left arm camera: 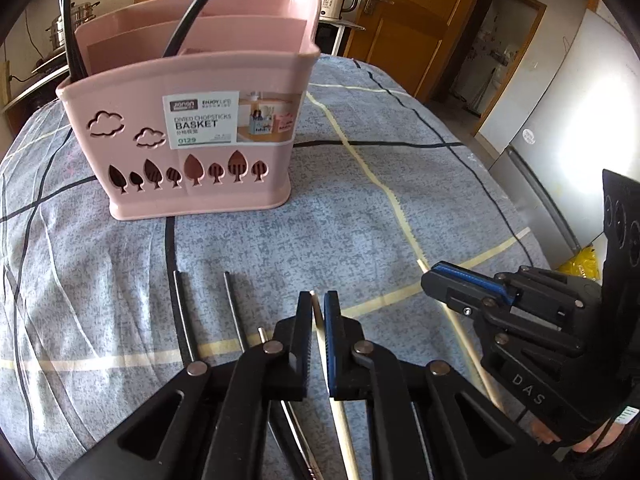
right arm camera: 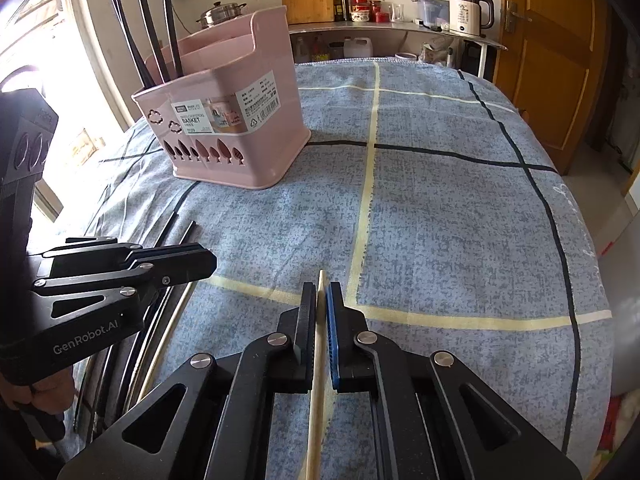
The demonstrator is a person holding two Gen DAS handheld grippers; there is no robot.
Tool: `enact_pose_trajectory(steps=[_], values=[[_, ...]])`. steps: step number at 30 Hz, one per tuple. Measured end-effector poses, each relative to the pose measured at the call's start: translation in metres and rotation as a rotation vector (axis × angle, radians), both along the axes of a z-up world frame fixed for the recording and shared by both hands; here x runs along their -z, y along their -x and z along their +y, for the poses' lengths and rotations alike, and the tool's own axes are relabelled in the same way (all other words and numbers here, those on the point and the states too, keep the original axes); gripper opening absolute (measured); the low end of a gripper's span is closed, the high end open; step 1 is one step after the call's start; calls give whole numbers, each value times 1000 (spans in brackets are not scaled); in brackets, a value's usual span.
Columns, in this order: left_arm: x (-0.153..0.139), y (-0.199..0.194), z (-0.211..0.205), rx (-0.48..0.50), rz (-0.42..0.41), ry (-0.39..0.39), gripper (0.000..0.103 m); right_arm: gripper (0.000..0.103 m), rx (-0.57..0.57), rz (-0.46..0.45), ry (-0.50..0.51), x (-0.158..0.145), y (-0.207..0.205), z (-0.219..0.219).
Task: Organize utensils
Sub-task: 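Close the left tool on a chopstick while the right tool grasps a wooden chopstick, then lift both held chopsticks and carry them over the pink basket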
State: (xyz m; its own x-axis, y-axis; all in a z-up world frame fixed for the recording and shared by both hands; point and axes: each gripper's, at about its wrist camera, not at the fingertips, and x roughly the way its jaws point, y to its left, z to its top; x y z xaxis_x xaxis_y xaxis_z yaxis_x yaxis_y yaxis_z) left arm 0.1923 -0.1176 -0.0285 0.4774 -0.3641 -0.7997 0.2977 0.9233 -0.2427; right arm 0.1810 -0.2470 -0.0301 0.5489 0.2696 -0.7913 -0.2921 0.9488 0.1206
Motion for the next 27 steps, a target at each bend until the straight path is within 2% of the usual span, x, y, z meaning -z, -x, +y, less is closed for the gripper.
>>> enact_pose_trajectory(steps=[5, 11, 15, 20, 27], values=[[-39, 9, 6, 16, -79, 57, 5, 5, 9, -62, -25, -25, 7, -4], [-90, 19, 22, 17, -204, 97, 4, 5, 27, -181, -72, -70, 18, -11], [-115, 23, 31, 12, -267, 113, 4, 5, 40, -259, -86, -98, 25, -14], [-131, 30, 40, 10, -314, 129, 4, 5, 55, -332, -109, -122, 36, -19], [-135, 43, 44, 20, -324, 129, 4, 5, 56, -362, -117, -130, 46, -23]])
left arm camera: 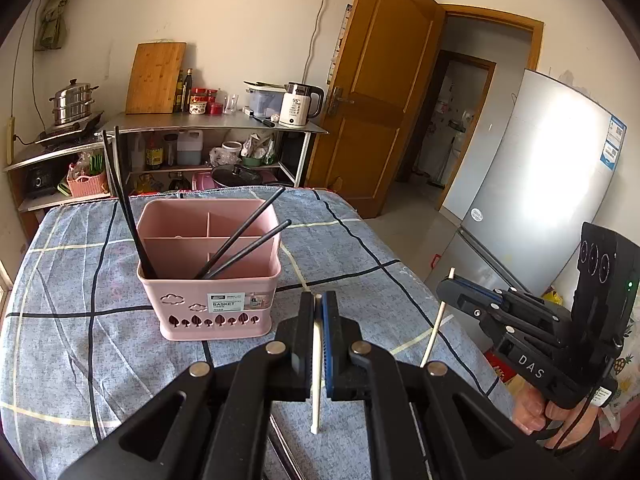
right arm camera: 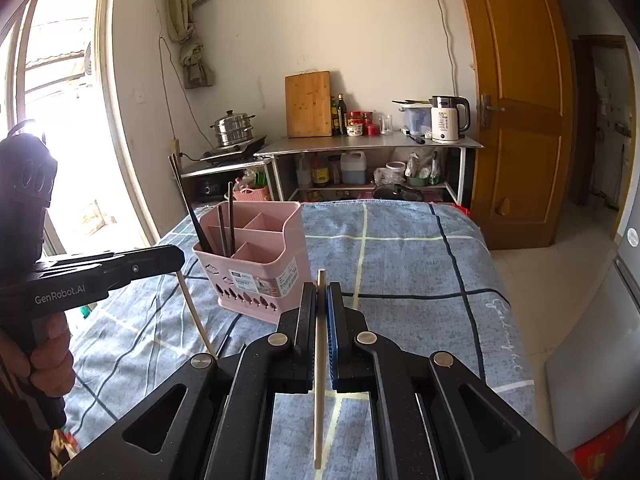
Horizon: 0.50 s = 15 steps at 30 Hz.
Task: Organize utensils
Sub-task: 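Lift both held chopsticks and carry them over the pink basket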
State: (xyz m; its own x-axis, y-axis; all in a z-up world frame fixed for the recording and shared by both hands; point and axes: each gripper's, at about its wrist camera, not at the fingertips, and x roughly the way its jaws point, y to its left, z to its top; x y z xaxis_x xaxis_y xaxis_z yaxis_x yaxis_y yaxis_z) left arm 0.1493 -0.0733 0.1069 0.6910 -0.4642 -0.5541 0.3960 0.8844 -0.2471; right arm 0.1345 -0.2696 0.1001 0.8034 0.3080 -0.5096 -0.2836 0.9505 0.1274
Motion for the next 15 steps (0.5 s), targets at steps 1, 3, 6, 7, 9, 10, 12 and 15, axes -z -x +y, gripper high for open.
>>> enact_pose_trajectory(steps=[1, 3, 6, 7, 9, 10, 12, 15], values=[[0, 2, 0, 4, 0, -1, 4, 5, -2, 0, 1, 0, 1, 0], [0, 6, -1, 9, 0, -12, 4, 5, -5, 2, 5, 2, 2, 0], [0, 12, -1, 15, -3, -18, 4, 5, -9, 10, 6, 4, 4, -1], [0, 13, -1, 16, -3, -18, 4, 5, -11, 13, 7, 5, 4, 0], [-1, 18, 0, 19, -5, -25, 4, 5, -16, 19, 12, 7, 5, -1], [-1, 21, 0, 19, -8, -32, 4, 5, -19, 21, 14, 7, 6, -1], [-2, 25, 0, 25, -10, -40, 4, 5, -20, 22, 17, 8, 10, -2], [-3, 30, 0, 31, -14, -48, 4, 5, -22, 22, 20, 9, 14, -5]])
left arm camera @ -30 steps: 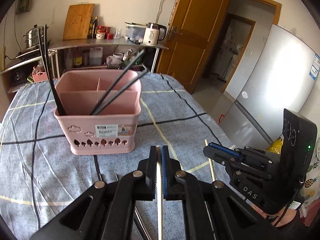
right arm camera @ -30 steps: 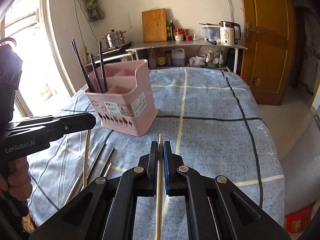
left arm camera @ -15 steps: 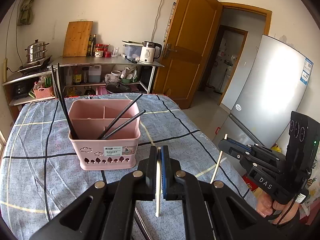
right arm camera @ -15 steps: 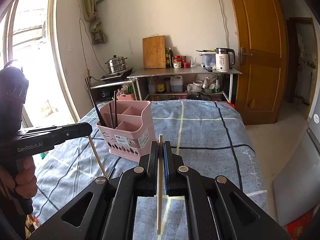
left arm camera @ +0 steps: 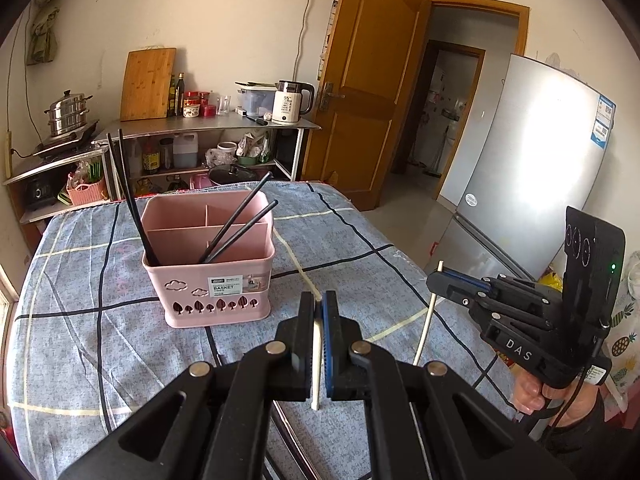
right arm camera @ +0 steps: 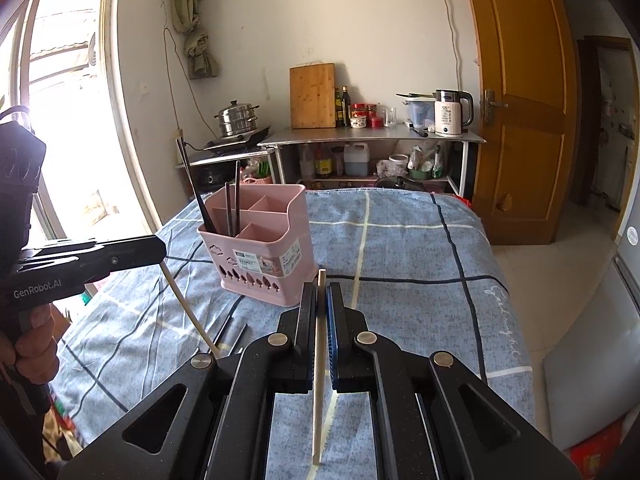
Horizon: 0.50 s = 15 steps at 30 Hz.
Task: Organize utensils
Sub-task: 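Lift both held chopsticks and carry them over the pink basket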
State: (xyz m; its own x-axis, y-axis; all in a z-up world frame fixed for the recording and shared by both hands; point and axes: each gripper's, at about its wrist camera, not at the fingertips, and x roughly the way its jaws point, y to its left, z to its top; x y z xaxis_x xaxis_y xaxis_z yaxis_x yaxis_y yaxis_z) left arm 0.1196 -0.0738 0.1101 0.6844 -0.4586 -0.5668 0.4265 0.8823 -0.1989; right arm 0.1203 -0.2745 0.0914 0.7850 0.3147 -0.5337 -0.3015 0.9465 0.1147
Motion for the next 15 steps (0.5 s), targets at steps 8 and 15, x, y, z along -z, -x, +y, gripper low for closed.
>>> enact_pose_trajectory(steps=[8, 15], values=[[-2, 4, 1, 3, -3, -10, 4, 5, 7, -20, 8, -5, 21, -9], [-8, 3, 3, 9, -7, -7, 4, 5, 11, -63, 5, -19, 26, -8]])
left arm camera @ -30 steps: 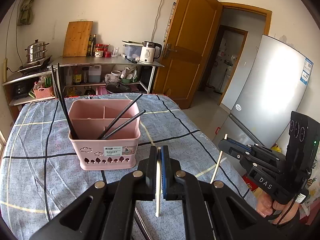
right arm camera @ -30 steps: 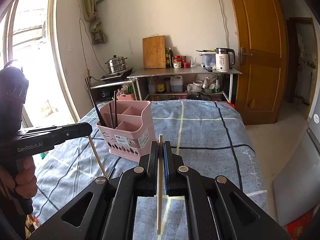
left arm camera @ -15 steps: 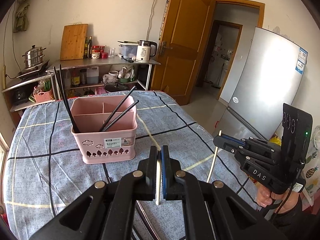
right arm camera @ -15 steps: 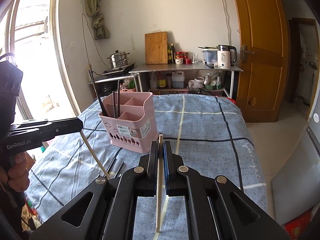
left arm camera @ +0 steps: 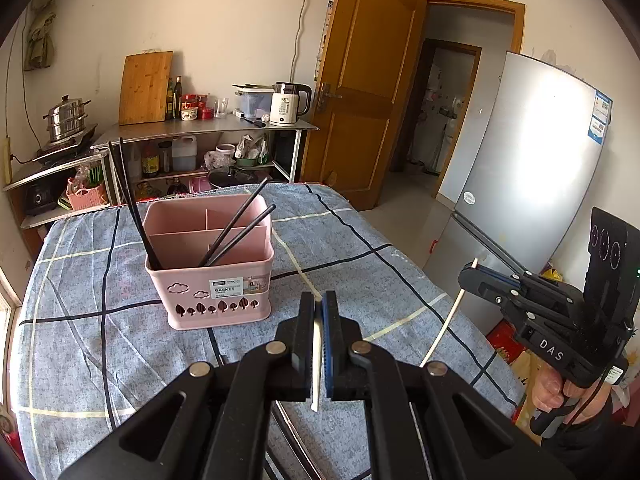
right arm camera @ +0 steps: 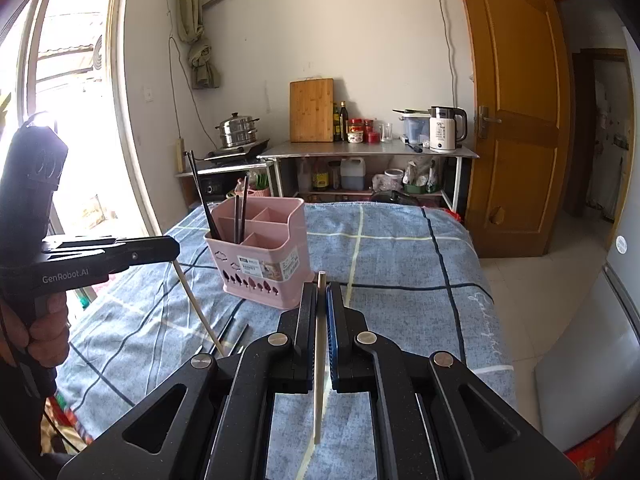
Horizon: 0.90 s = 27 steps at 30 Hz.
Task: Organize utensils
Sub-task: 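Lift both held chopsticks and carry them over the pink basket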
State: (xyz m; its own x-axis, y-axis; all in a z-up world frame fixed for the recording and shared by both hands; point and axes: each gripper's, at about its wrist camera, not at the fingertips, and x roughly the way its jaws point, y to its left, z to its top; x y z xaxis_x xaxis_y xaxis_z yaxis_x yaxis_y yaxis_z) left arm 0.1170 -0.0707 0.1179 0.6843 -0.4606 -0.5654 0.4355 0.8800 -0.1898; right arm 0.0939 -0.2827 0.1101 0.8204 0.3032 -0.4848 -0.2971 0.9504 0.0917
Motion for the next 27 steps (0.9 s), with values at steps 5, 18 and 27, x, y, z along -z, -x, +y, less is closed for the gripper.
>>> enact_pose_trajectory(steps=[5, 18, 27], values=[[-12, 1, 9, -7, -19, 1, 4, 5, -11, -35, -18, -11, -3, 5], [-50, -26, 57, -112, -63, -20, 4, 5, -122, -81, -86, -31, -40, 51], [-76, -55, 85, -180, -97, -31, 4, 5, -168, -150, -126, -61, -74, 90]])
